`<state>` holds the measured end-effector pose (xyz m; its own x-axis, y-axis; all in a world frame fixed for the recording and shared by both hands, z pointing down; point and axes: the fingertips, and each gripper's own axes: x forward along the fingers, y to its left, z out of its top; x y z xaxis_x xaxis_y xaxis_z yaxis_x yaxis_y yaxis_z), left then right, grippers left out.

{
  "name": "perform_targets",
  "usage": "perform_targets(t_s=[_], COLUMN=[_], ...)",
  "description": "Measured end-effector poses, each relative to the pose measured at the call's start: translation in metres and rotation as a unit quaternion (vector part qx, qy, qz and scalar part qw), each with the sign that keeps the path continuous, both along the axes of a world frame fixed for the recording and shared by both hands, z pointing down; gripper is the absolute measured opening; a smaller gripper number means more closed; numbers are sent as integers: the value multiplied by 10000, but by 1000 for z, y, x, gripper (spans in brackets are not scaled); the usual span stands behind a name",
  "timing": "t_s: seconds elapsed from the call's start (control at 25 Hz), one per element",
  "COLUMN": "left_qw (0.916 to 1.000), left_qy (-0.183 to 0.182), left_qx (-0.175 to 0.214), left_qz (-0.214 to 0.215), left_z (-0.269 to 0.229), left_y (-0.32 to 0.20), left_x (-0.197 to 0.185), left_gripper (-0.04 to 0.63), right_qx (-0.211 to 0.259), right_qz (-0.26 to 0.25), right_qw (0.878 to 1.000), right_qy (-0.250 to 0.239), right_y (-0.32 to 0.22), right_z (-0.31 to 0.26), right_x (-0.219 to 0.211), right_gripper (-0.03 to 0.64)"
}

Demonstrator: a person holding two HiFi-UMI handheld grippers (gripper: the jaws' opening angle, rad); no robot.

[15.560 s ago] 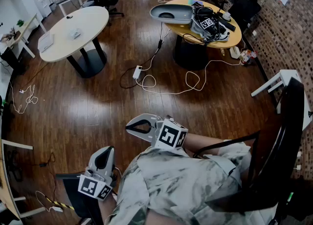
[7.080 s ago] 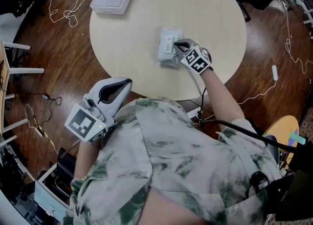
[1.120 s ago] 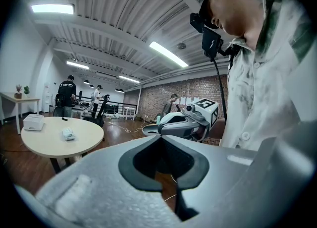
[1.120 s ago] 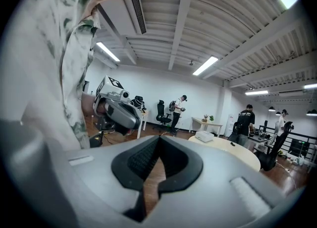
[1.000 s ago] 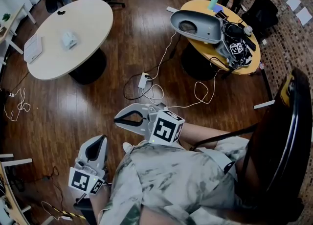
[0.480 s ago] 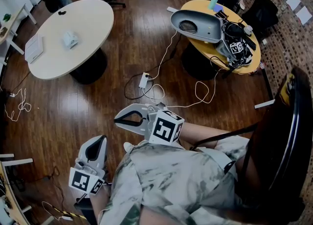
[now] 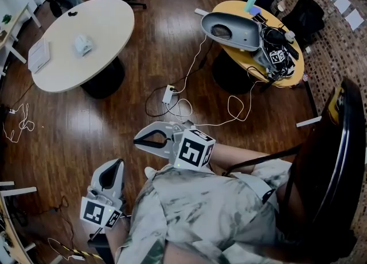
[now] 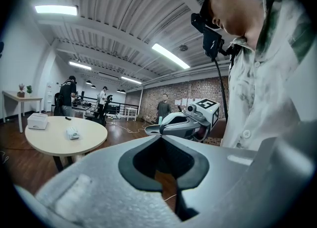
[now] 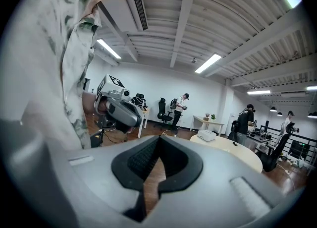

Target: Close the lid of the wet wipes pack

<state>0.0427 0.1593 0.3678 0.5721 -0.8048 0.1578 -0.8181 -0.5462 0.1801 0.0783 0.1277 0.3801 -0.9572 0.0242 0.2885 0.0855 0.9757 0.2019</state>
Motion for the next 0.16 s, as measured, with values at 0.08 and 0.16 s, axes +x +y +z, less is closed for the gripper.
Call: perform_targets(t_s=[0.08, 0.16], left_qw=[10000, 10000], left_qy=[22, 33], left_qx=[1, 2], left_qz=[-3, 1], left_z=[1, 2], left_y=[1, 2], left_x=[-9, -18], left_gripper=[0, 0], right_qx=[-8, -3], right_qz=[4, 9], right_qw=[10000, 10000], right_qy=[41, 66], right_y=[1, 2], right_z=[-1, -1], right_x=[-9, -18], right_gripper=[3, 3])
